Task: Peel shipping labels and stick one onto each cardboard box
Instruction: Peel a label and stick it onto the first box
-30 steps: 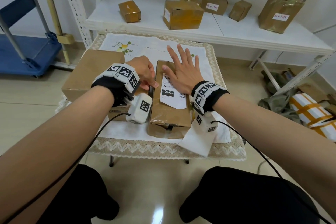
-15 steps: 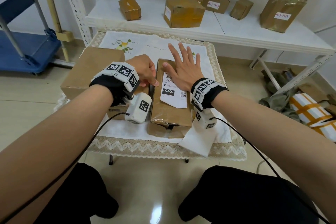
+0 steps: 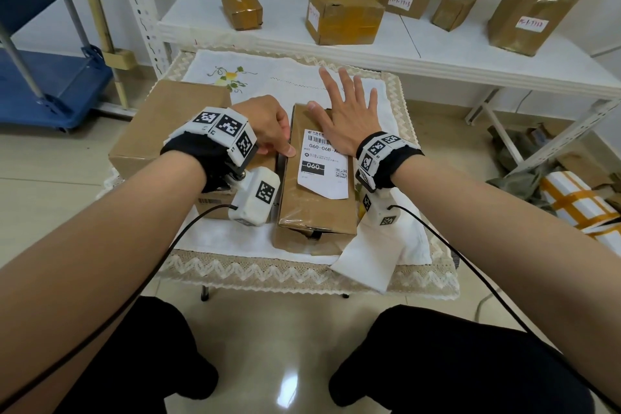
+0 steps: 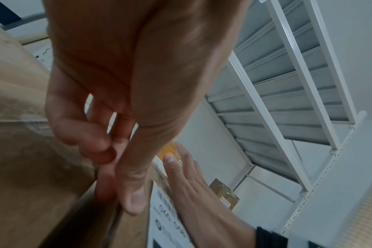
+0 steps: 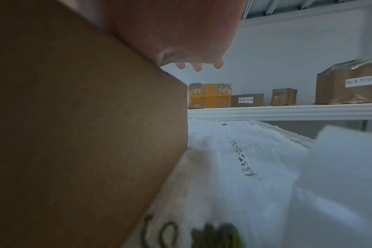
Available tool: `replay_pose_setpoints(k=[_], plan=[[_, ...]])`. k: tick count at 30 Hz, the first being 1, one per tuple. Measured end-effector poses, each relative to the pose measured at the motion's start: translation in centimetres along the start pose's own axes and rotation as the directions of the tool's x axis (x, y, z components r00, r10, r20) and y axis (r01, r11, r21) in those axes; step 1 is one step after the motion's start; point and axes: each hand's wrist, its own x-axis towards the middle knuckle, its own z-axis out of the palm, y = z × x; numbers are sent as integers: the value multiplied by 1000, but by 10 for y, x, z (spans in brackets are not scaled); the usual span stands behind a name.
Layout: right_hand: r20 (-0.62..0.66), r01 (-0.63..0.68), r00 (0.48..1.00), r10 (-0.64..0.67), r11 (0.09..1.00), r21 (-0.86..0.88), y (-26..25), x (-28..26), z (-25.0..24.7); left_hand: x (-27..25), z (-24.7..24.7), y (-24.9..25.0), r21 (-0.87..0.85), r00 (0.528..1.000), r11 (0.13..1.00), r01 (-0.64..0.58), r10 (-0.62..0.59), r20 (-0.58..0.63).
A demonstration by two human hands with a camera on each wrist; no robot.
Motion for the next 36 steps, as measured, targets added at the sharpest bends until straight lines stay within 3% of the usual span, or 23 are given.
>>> replay_pose_setpoints(k=[20, 25, 28, 31, 36], plan=[[-36, -40, 998, 42, 999, 36, -6, -10, -7, -7, 3, 8, 2, 999, 999, 35, -35, -40], [-23, -48, 998, 50, 994, 101, -7, -34, -9, -15, 9, 22, 121, 997, 991, 51, -45, -55], [-26, -73, 997, 79, 985, 158, -7, -42, -6, -13, 18, 27, 228, 979, 973, 40, 8, -205], [-36, -117, 991, 129, 964, 237, -8, -47, -1, -4, 30, 30, 250, 928, 967, -36, 126, -352], [-46, -175, 978, 202, 924, 341, -7, -48, 5, 12, 49, 38, 399, 914, 912, -99, 242, -325]])
